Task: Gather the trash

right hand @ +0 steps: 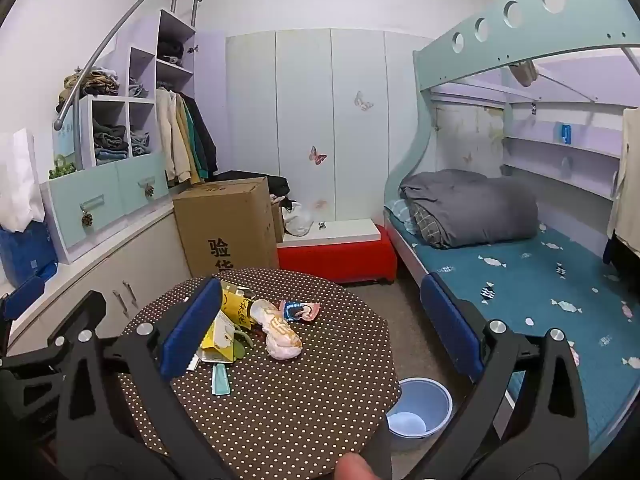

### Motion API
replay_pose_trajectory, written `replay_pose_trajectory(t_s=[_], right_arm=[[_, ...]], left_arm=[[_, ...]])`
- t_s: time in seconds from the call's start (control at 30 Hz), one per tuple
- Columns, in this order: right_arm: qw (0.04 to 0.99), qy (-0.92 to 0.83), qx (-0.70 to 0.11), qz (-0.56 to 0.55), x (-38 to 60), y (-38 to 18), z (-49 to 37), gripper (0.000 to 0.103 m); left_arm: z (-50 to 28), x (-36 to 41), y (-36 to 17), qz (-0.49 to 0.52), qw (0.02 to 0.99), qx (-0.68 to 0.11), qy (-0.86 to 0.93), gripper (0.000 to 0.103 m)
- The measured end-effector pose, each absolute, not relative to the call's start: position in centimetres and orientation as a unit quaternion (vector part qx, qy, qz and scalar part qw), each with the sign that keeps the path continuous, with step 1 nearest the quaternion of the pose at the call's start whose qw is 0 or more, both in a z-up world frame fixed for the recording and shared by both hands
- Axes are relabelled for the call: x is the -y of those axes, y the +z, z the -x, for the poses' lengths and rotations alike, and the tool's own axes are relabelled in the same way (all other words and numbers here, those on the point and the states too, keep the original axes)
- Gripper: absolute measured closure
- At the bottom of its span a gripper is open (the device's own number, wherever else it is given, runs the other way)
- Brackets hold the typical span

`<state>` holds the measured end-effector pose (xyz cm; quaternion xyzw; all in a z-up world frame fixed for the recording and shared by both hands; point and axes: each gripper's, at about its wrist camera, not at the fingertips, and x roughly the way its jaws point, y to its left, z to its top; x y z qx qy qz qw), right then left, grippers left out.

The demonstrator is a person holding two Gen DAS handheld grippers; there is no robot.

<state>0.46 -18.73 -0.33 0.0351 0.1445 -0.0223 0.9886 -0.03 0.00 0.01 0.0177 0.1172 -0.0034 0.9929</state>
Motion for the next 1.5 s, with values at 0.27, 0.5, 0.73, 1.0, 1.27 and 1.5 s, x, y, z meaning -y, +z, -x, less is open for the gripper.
replay_pose_trajectory(t_s=[0.27, 0.5, 0.73, 1.0, 1.27, 1.5], right_arm=[[0.988, -0.023, -0.148, -0.036, 18.6, -0.6, -0.7, 0.006], [0.988, -0.024, -0.148, -0.04, 18.7, -1.7, -1.2, 0.006], [0.988, -0.026, -0.149, -0.04, 18.7, -1.4, -1.0, 0.006], [0.988, -0.022, -0.149, -0.04, 18.7, -1.6, -0.8, 0.006], [0.988, -0.023, -0.15, -0.041, 18.9, -1.4, -0.8, 0.006], [0.987, -0.018, -0.154, -0.04, 18.9, -1.3, -0.9, 0.006]], left_arm=[[-0.8, -0.1, -1.4, -0.016, 0.991, -0.136, -0.006, 0.004], [-1.1, -1.0, -0.9, 0.007, 0.99, -0.144, -0.003, 0.004], [-1.2, -1.6, -1.0, 0.019, 0.99, -0.142, -0.01, 0.004], [-0.9, -1.4, -0.5, 0.017, 0.991, -0.133, -0.013, 0.004], [-0.7, -1.1, -0.5, 0.014, 0.991, -0.13, -0.018, 0.004], [-0.8, -1.2, -0.6, 0.016, 0.991, -0.132, -0.02, 0.004]])
